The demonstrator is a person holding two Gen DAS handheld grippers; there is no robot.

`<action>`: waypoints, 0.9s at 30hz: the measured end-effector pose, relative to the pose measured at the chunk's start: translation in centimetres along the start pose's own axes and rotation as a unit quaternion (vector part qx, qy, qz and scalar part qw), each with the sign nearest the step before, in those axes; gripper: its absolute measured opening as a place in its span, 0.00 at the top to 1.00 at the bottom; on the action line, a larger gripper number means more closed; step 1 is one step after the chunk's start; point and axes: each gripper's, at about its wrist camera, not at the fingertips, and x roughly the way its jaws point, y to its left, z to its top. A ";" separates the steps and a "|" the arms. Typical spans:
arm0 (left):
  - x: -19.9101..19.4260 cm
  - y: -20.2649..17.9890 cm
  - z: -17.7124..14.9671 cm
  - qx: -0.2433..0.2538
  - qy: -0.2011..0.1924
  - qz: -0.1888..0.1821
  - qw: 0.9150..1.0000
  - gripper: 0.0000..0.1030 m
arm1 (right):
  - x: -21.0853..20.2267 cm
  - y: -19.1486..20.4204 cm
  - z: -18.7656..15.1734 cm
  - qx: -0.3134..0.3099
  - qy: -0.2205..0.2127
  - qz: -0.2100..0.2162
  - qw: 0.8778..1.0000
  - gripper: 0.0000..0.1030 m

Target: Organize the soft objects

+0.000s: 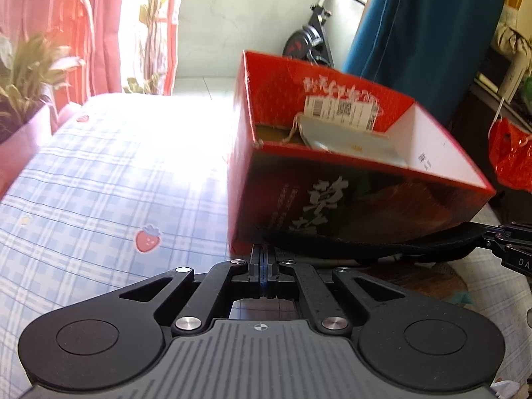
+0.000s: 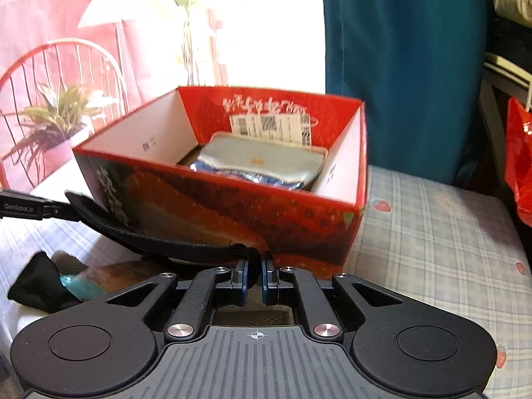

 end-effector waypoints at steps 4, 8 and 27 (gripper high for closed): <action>-1.7 0.5 0.3 -0.006 -0.019 -0.001 1.000 0.99 | -1.5 -0.5 0.5 0.009 -0.022 0.000 1.000 0.94; -2.0 0.4 0.5 0.000 -0.020 -0.003 1.000 0.99 | -2.1 -0.6 0.9 0.004 -0.024 -0.001 1.000 0.94; 2.8 0.9 0.0 -0.021 0.071 -0.027 0.997 0.87 | -2.1 -3.9 -1.6 0.119 0.053 0.015 0.991 0.66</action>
